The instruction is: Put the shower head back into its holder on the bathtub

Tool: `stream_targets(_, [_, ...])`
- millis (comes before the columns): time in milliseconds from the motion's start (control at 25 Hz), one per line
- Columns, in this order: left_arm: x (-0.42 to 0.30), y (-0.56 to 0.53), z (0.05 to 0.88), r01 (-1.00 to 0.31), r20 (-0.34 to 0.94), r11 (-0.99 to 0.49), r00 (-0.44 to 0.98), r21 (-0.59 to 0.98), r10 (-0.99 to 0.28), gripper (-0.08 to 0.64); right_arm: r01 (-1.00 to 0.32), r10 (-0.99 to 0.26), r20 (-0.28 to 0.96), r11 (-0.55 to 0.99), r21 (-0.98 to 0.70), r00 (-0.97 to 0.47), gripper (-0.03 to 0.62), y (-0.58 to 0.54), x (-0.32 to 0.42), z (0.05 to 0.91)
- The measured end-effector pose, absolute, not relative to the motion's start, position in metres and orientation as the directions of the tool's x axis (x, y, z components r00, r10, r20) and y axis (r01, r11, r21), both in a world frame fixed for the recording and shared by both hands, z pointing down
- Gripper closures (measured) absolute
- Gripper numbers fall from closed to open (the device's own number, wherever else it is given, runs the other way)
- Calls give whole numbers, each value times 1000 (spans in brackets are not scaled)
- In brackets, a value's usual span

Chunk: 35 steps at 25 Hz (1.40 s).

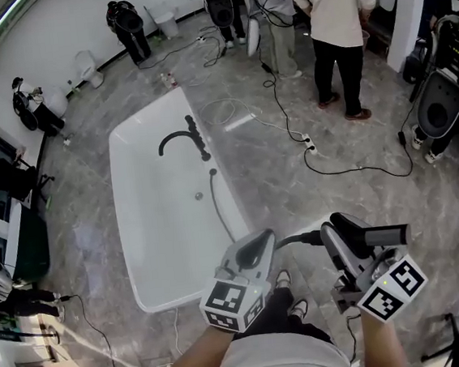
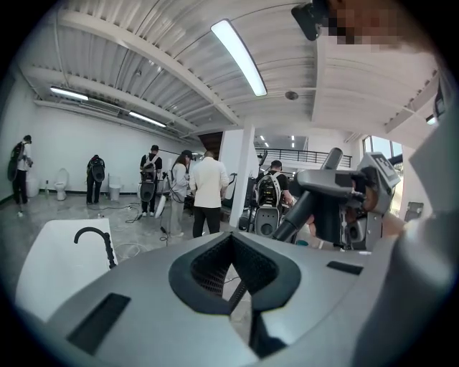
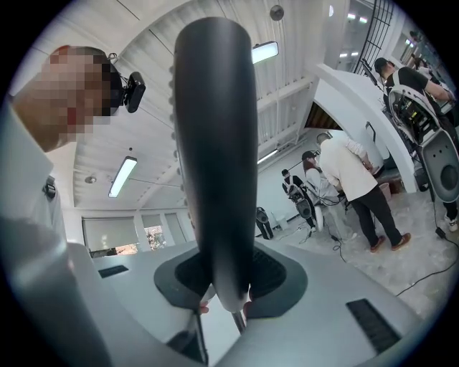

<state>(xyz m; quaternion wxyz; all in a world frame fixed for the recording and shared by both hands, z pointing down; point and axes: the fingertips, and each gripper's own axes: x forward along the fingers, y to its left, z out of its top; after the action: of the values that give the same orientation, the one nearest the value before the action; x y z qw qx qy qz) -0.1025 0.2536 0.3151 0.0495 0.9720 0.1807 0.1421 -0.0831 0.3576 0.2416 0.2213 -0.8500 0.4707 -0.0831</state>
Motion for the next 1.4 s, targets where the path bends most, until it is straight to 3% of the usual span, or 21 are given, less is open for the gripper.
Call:
stream_targets(800, [45, 169, 315, 258, 239, -956, 928, 142, 286, 555, -822, -900, -37, -379, -425, 433, 477, 258, 82, 226])
stream_targets(1400, [109, 128, 326, 23, 272, -987, 960, 156, 65, 555, -878, -982, -26, -157, -452, 189, 477, 197, 172, 233])
